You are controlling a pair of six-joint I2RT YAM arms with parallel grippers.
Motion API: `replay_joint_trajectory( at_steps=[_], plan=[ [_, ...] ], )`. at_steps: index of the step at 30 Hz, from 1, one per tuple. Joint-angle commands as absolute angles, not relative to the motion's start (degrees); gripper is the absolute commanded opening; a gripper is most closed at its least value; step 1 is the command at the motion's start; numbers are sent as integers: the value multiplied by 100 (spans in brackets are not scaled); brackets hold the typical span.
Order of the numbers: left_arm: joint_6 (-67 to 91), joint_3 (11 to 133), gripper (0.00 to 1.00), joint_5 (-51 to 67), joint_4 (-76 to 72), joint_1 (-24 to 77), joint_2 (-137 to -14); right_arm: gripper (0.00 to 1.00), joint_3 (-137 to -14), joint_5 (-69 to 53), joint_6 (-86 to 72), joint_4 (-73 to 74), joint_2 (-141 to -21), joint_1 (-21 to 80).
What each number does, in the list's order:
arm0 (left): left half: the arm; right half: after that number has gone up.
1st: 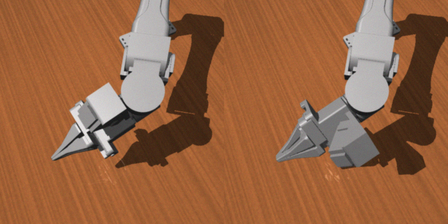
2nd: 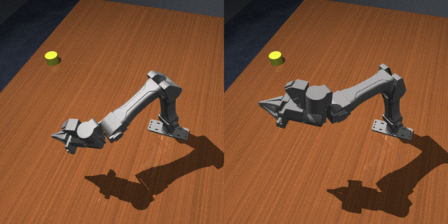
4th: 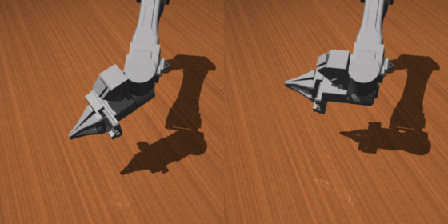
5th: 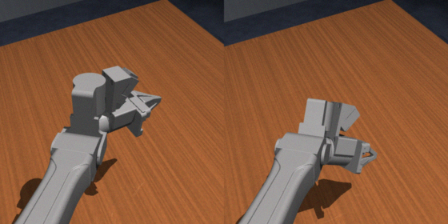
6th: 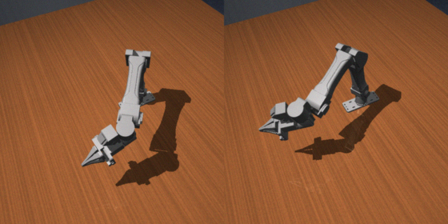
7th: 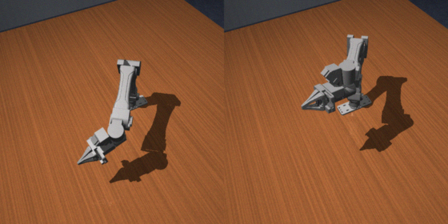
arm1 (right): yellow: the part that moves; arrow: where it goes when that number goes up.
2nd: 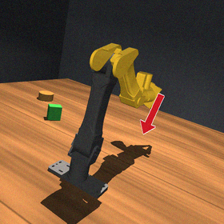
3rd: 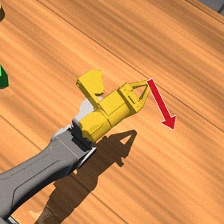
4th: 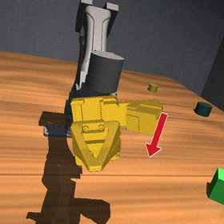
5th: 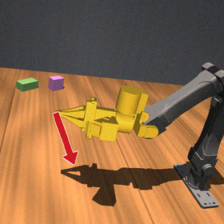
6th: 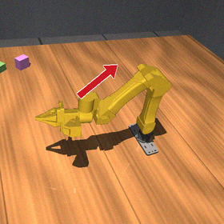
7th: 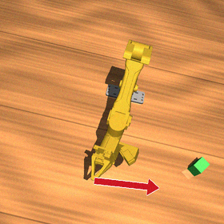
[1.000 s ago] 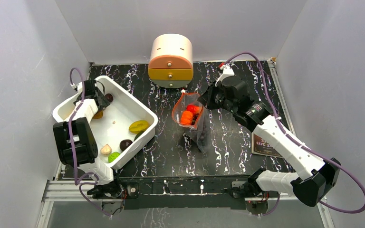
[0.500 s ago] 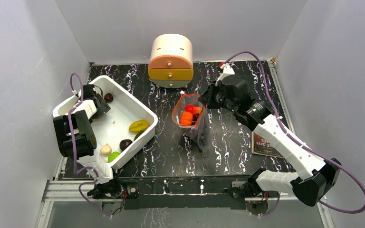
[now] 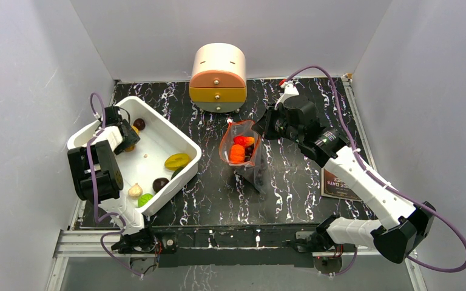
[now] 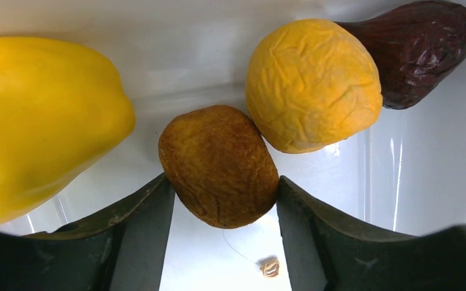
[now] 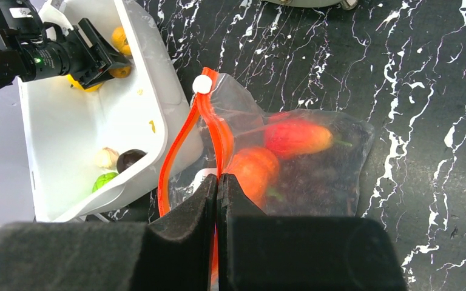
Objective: Place the food in the zip-top bag and seal the zipper
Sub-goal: Pick up the fake fruit from the bin.
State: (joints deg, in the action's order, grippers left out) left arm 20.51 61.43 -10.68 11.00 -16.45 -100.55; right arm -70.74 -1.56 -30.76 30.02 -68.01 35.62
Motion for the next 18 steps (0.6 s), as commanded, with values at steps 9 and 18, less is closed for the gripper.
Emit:
replay_joint_trajectory(
  at_steps=[9,18],
  plan=[
    [2103,5976,43,84,1519,-1679,-9039,0,-7369,-250,-3153,2634,-6711,3579],
    [2189,5809,41,912,1908,-1669,-8220,0,-7247,-278,-3172,2562,-6649,3584]
  ],
)
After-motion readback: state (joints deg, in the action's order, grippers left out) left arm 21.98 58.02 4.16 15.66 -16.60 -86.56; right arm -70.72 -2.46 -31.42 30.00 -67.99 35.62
